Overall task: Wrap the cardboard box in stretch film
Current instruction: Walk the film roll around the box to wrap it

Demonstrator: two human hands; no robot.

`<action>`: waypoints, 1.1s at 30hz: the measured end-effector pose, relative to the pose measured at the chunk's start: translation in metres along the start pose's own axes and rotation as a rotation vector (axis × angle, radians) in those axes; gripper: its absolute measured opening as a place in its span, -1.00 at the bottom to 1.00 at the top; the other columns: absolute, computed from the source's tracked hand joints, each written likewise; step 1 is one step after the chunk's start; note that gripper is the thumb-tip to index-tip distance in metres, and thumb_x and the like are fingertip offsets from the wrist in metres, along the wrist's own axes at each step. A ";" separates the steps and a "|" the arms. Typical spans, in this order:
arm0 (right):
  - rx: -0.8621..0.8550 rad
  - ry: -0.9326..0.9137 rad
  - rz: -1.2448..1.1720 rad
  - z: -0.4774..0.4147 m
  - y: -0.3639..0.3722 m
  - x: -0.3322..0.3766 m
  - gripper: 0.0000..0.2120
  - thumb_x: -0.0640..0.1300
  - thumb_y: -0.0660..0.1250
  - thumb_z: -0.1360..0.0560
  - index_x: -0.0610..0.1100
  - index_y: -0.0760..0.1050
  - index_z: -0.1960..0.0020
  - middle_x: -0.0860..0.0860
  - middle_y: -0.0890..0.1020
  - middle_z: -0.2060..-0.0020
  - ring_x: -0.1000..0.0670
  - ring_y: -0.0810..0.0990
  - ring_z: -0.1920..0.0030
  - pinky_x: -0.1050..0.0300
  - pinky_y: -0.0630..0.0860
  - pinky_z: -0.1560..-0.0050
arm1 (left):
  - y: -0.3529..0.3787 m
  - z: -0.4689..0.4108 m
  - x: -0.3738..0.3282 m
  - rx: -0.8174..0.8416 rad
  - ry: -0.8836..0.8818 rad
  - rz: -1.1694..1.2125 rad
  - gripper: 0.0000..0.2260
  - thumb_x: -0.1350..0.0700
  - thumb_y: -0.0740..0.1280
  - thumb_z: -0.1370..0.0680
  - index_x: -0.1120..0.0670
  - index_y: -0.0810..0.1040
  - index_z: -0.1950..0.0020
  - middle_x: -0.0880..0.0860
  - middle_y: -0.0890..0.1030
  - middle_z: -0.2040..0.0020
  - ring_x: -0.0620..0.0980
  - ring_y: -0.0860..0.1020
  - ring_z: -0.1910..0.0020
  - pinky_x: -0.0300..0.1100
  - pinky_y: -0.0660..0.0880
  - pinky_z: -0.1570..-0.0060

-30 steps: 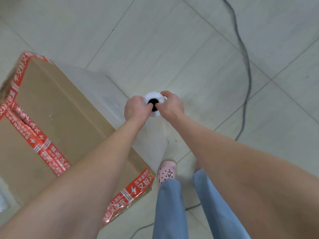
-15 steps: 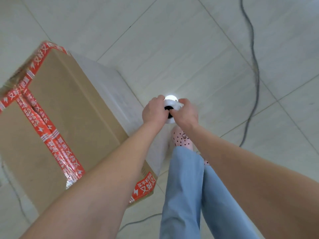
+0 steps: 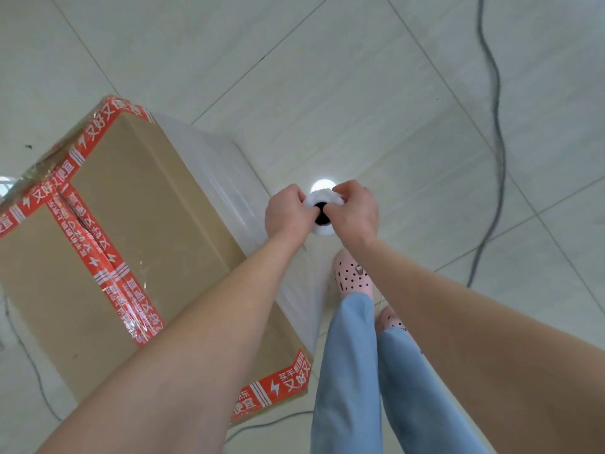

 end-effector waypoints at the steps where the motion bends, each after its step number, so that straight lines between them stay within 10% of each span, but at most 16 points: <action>1: 0.006 0.031 -0.024 -0.002 0.004 0.001 -0.69 -0.18 0.29 -0.41 -0.04 0.46 -0.15 -0.01 0.51 -0.12 -0.02 0.53 0.03 0.15 0.41 0.14 | -0.001 -0.001 0.008 -0.003 -0.065 0.075 -0.89 0.14 0.34 -0.39 0.06 0.41 0.24 -0.02 0.53 0.25 0.04 0.55 0.23 -0.17 0.42 0.31; 6: 0.070 0.084 -0.034 -0.010 0.018 0.007 -0.62 -0.14 0.33 -0.40 -0.02 0.42 -0.21 -0.06 0.54 -0.10 -0.09 0.58 0.04 0.15 0.43 0.18 | -0.006 -0.008 0.020 -0.008 -0.183 0.100 -0.85 0.11 0.33 -0.43 0.08 0.40 0.08 0.03 0.53 0.08 0.07 0.53 0.15 -0.16 0.35 0.29; 17: 0.129 -0.006 0.148 -0.026 0.013 0.039 -0.73 -0.17 0.31 -0.43 0.00 0.51 -0.12 0.01 0.59 0.01 -0.05 0.56 0.08 0.11 0.49 0.17 | -0.010 -0.038 -0.069 0.121 0.578 -0.558 -0.79 0.18 0.23 -0.53 0.10 0.47 -0.15 0.07 0.48 -0.09 0.10 0.50 -0.02 -0.11 0.31 0.21; 33: 0.159 -0.016 0.124 -0.048 0.044 0.087 -0.57 -0.16 0.32 -0.45 0.02 0.44 -0.31 -0.03 0.55 -0.11 -0.02 0.50 0.05 0.20 0.40 0.16 | -0.051 -0.080 0.029 0.030 -0.212 0.196 -0.84 0.13 0.39 -0.37 0.05 0.40 0.21 0.08 0.60 0.05 0.12 0.63 0.15 -0.03 0.61 0.11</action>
Point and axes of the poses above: each hand's wrist, its own z-axis away from the middle knuckle, its own y-axis out of the palm, x = y × z, the point moved 9 cm from there along -z, towards the middle knuckle
